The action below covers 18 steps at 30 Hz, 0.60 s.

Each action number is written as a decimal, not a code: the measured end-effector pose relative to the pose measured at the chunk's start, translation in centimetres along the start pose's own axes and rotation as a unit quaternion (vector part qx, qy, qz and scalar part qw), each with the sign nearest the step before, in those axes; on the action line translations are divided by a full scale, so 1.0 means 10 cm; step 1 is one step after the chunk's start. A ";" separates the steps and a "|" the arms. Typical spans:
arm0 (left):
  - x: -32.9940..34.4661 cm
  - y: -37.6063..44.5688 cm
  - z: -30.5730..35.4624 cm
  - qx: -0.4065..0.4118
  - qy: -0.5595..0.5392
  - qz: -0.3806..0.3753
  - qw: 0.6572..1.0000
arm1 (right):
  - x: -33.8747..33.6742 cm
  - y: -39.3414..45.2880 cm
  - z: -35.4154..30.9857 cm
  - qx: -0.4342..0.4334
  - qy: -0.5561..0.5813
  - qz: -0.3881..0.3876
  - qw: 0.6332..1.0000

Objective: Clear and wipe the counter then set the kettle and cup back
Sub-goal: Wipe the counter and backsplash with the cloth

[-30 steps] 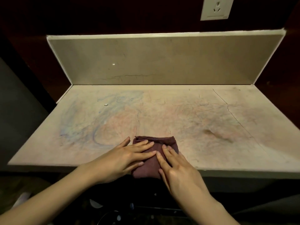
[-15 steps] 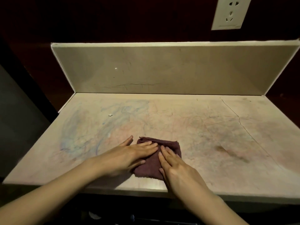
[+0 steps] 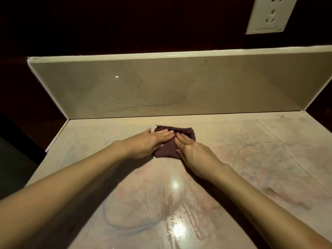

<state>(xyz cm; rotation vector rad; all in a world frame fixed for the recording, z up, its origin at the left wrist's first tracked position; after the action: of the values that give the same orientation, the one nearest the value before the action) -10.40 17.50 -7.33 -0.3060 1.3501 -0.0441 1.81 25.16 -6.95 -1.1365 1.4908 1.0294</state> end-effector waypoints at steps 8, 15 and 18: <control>-0.18 0.39 -0.34 0.009 -0.007 0.021 1.000 | 0.02 0.52 0.22 0.019 0.002 -0.006 1.000; -0.23 0.47 -0.42 -0.014 -0.006 0.027 1.000 | -0.01 0.80 0.31 0.025 -0.006 -0.019 0.999; -0.22 0.45 -0.41 -0.007 -0.013 0.027 1.000 | -0.03 0.72 0.28 0.024 -0.008 -0.016 1.000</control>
<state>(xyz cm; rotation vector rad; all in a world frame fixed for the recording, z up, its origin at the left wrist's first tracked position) -15.49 21.50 -7.09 -0.2809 1.3335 0.0155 -4.61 29.36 -6.69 -1.1124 1.4729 0.9738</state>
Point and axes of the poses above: each hand's wrist, its own y-axis towards the middle knuckle, its own x-axis out of the palm, z = x × y, the point moved 5 cm from there along y, towards the middle knuckle, and after that the axes turned 2 degrees about y, right-handed, at the moved point
